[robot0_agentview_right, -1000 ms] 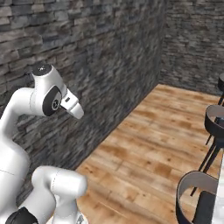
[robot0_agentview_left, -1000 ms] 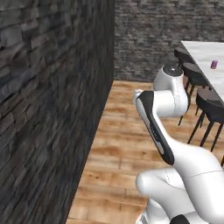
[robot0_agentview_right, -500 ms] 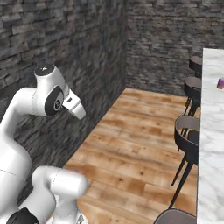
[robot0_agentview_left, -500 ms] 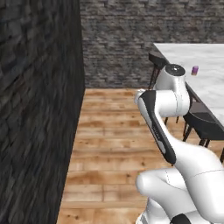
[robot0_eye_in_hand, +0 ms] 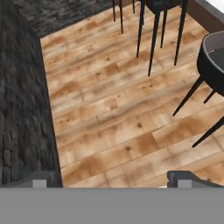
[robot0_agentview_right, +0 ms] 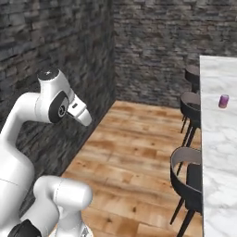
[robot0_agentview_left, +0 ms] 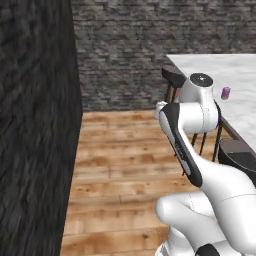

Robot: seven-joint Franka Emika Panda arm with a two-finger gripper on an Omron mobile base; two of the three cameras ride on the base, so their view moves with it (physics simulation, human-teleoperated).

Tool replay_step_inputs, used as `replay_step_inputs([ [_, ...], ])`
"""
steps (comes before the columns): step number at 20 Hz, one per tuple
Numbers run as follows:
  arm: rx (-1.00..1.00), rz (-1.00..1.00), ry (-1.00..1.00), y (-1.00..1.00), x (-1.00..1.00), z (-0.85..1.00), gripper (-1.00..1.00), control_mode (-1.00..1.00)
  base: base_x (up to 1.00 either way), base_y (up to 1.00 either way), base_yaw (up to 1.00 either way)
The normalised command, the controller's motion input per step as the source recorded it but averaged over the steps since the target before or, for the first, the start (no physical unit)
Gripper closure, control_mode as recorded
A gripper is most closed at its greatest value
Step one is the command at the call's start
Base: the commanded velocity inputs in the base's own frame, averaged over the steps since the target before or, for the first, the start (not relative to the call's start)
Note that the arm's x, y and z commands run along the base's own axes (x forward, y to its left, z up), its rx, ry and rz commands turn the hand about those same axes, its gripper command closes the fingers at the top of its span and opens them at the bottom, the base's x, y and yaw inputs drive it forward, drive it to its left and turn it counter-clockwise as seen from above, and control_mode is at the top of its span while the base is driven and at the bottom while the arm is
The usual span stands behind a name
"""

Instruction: Four empty soda cans are scattered around the kitchen. Gather all the cans and cluster them next to the stove for recycling.

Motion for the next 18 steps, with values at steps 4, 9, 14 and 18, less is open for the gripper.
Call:
replay_step_inputs([
  [4,0.00,0.00,0.00,0.00,0.00,0.00,-1.00,1.00,1.00,0.12,-0.43],
  [9,0.00,0.00,0.00,0.00,0.00,0.00,-1.00,1.00,0.94,0.33,-0.54],
  [14,0.00,0.00,0.00,0.00,0.00,0.00,-1.00,1.00,0.99,0.50,-0.55],
  [18,0.00,0.00,0.00,0.00,0.00,0.00,-1.00,1.00,0.75,0.68,-0.61],
])
